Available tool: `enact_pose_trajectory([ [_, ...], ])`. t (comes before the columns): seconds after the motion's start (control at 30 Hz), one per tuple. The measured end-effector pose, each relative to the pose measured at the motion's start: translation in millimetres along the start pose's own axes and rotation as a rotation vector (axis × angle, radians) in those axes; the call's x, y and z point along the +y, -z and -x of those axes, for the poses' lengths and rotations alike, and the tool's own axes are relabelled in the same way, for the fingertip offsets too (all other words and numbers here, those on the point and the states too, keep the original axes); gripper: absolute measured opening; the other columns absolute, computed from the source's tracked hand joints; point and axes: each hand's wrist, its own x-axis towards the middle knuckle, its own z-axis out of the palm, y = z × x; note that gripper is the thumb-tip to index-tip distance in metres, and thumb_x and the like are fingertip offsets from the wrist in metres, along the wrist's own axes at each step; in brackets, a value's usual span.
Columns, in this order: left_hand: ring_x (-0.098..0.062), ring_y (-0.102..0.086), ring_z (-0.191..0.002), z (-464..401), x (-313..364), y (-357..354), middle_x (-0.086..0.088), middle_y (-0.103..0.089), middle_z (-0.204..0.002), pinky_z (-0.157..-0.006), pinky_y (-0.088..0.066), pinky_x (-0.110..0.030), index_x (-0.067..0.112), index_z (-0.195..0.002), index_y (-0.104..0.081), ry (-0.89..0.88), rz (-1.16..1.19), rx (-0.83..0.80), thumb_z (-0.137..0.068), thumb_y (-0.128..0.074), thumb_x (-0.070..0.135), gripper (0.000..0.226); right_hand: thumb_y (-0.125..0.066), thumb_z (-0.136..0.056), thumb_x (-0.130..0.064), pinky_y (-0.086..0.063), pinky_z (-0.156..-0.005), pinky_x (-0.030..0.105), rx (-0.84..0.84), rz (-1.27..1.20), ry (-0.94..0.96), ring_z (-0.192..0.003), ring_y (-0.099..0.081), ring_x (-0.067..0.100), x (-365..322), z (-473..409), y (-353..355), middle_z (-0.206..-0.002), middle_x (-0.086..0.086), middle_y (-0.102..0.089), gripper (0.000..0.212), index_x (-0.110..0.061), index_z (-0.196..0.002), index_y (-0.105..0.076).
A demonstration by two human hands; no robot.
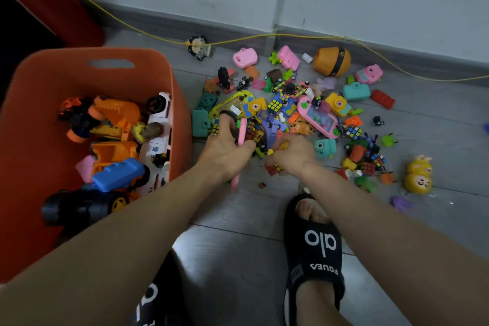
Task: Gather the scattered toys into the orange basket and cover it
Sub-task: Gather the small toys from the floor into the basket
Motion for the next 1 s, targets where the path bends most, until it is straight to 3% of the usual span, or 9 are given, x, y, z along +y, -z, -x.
enact_pose_trajectory([
  [0.17, -0.016, -0.052, -0.072, 48, 36, 57, 0.002, -0.052, -0.080, -0.067, -0.032, -0.031, 0.019, -0.111, -0.034, -0.060, 0.019, 0.004, -0.089, -0.057, 0.033, 0.034, -0.084, -0.063, -0.003, -0.062, -0.062, 0.045, -0.067, -0.252, -0.002, -0.073, -0.071, 0.030, -60, 43, 55, -0.094, 0.010, -0.065, 0.031, -0.010, -0.089, -0.069],
  [0.27, -0.028, -0.052, -0.086, 75, 50, 106, -0.003, -0.053, -0.091, -0.075, -0.035, -0.032, 0.021, -0.113, -0.035, -0.062, 0.013, 0.048, -0.088, -0.057, 0.039, 0.038, -0.084, -0.060, 0.000, -0.061, -0.064, 0.046, -0.057, -0.352, 0.094, -0.081, -0.072, 0.030, -114, 76, 72, -0.101, 0.017, -0.067, 0.029, -0.010, -0.084, -0.069],
  [0.37, -0.027, -0.054, -0.084, 92, 42, 154, -0.005, -0.054, -0.092, -0.073, -0.037, -0.032, 0.023, -0.111, -0.034, -0.051, 0.064, 0.150, -0.087, -0.057, 0.039, 0.036, -0.085, -0.060, -0.001, -0.061, -0.063, 0.047, -0.100, -0.341, 0.218, -0.076, -0.073, 0.033, -168, 113, 70, -0.099, 0.018, -0.068, 0.031, -0.011, -0.084, -0.069],
  [0.5, -0.029, -0.052, -0.089, 110, -1, 205, -0.007, -0.055, -0.097, -0.077, -0.034, -0.030, 0.020, -0.107, -0.035, 0.049, 0.045, 0.338, -0.089, -0.059, 0.035, 0.034, -0.087, -0.059, -0.008, -0.062, -0.059, 0.045, -0.160, -0.148, 0.386, -0.074, -0.073, 0.027, -218, 160, 40, -0.090, 0.008, -0.069, 0.031, -0.014, -0.085, -0.071],
  [0.63, -0.030, -0.054, -0.084, 117, -57, 222, -0.016, -0.053, -0.113, -0.067, -0.040, -0.036, 0.020, -0.118, -0.032, 0.271, -0.049, 0.332, -0.090, -0.058, 0.041, 0.043, -0.088, -0.060, -0.012, -0.062, -0.059, 0.040, -0.261, 0.063, 0.523, -0.079, -0.067, 0.019, -229, 186, -11, -0.093, 0.000, -0.064, 0.034, -0.016, -0.088, -0.070],
  [0.7, -0.039, -0.056, -0.093, 112, -72, 221, -0.024, -0.047, -0.123, -0.073, -0.044, -0.043, 0.021, -0.128, -0.028, 0.389, -0.122, 0.311, -0.092, -0.052, 0.044, 0.049, -0.089, -0.061, -0.025, -0.060, -0.063, 0.034, -0.349, 0.315, 0.582, -0.085, -0.065, 0.016, -223, 186, -33, -0.099, -0.003, -0.063, 0.039, -0.023, -0.094, -0.069],
  [0.8, -0.043, -0.051, -0.107, 101, -85, 217, -0.027, -0.040, -0.134, -0.093, -0.043, -0.050, 0.028, -0.138, -0.021, 0.426, -0.268, 0.276, -0.090, -0.048, 0.042, 0.057, -0.081, -0.067, -0.052, -0.055, -0.073, 0.030, -0.569, 0.684, 0.594, -0.101, -0.057, 0.014, -210, 183, -56, -0.119, -0.007, -0.055, 0.066, -0.028, -0.125, -0.059],
  [0.9, -0.047, -0.034, -0.129, 93, -81, 209, -0.026, -0.033, -0.142, -0.103, -0.032, -0.053, 0.028, -0.145, -0.020, 0.403, -0.295, 0.303, -0.090, -0.048, 0.041, 0.062, -0.065, -0.082, -0.058, -0.053, -0.085, 0.033, -0.548, 0.679, 0.628, -0.102, -0.059, 0.017, -200, 179, -59, -0.116, -0.003, -0.060, 0.055, -0.026, -0.126, -0.060],
  [1.0, -0.045, -0.036, -0.126, 89, -70, 199, -0.025, -0.035, -0.139, -0.103, -0.032, -0.052, 0.024, -0.141, -0.028, 0.303, -0.306, 0.326, -0.093, -0.046, 0.037, 0.053, -0.049, -0.095, -0.050, -0.048, -0.073, 0.030, -0.417, 0.529, 0.624, -0.091, -0.062, 0.019, -199, 171, -51, -0.099, 0.001, -0.067, 0.038, -0.020, -0.106, -0.069],
])
